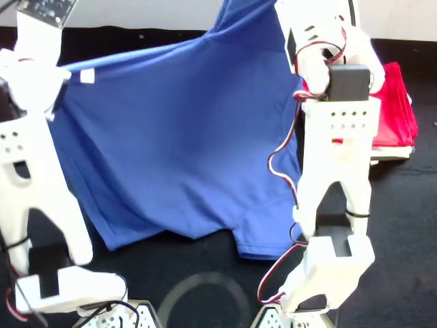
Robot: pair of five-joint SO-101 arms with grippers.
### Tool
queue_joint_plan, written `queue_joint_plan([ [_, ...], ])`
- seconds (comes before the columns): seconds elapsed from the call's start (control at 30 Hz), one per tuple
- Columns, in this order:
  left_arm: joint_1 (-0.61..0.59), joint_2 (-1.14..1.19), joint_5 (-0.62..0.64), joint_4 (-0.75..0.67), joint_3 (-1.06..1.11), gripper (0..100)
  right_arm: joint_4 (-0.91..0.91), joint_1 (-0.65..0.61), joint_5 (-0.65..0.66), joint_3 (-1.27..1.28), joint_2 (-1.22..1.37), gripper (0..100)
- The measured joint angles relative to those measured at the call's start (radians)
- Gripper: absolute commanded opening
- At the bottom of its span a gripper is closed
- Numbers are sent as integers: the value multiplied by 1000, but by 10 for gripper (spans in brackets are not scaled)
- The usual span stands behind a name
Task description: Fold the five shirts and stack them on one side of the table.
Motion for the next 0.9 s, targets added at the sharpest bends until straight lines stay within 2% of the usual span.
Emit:
queue_joint_plan([
  [0.23,-26,158,-26,0,-186,8,-25,0,0,0,44,5],
  [0.43,-20,270,-14,68,-173,8,-18,0,0,5,78,5],
  [0.6,-2,385,80,130,-104,8,133,0,0,5,161,5],
  [0.8,-2,457,215,135,-43,8,359,0,-5,5,242,5],
  [0.9,-2,460,259,135,15,8,428,0,-83,8,255,5],
])
